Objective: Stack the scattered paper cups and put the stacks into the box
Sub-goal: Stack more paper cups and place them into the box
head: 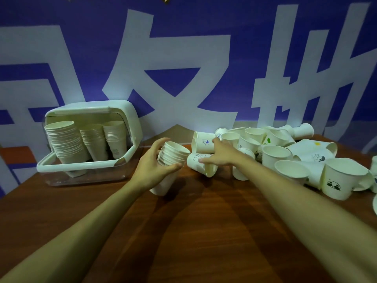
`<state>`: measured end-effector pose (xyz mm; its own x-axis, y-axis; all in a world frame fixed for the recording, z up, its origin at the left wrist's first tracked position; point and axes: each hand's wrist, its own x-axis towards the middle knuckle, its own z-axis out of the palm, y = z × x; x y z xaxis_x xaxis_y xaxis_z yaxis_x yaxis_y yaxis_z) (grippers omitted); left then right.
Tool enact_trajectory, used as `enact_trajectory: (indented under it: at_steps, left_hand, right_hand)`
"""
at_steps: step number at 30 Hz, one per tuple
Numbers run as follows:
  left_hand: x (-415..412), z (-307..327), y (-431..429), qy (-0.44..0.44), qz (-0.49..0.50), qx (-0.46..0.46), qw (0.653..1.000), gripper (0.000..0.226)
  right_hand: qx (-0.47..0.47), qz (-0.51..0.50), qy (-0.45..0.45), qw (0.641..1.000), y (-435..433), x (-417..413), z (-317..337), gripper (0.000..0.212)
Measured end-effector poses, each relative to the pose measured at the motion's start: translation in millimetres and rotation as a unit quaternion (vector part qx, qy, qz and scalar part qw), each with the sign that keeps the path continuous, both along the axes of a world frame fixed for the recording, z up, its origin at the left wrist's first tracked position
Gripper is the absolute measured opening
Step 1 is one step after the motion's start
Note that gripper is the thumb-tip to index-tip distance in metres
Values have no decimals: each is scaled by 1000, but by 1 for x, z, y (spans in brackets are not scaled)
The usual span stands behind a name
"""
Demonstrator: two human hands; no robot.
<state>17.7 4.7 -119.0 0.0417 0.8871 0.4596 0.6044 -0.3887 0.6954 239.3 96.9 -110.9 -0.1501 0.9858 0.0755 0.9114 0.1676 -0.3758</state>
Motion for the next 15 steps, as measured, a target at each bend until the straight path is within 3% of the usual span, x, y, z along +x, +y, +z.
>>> enact_trajectory:
  at_steps: [2,7,9,12,15]
  left_hand:
    - [-7,-2,2,0,15,10,1000,73]
    - [-12,-1,2,4,20,10,1000,74]
    - [-13,-1,0,20,7,5,1000,76]
    - [-16,4,-6,41,5,2,999,89]
    - [-17,15,-12,66,23,-11,997,102]
  right_hand:
    - [-33,16,-30,999,3,-3,-13,84]
    - [-2,26,39,999,-3,-7,-9,57]
    - [24,13,179,983,-8,-7,6,50]
    - [-22,20,440,898,-22,-8,34,61]
    - [-3,65,460,885,-29,-6,50,60]
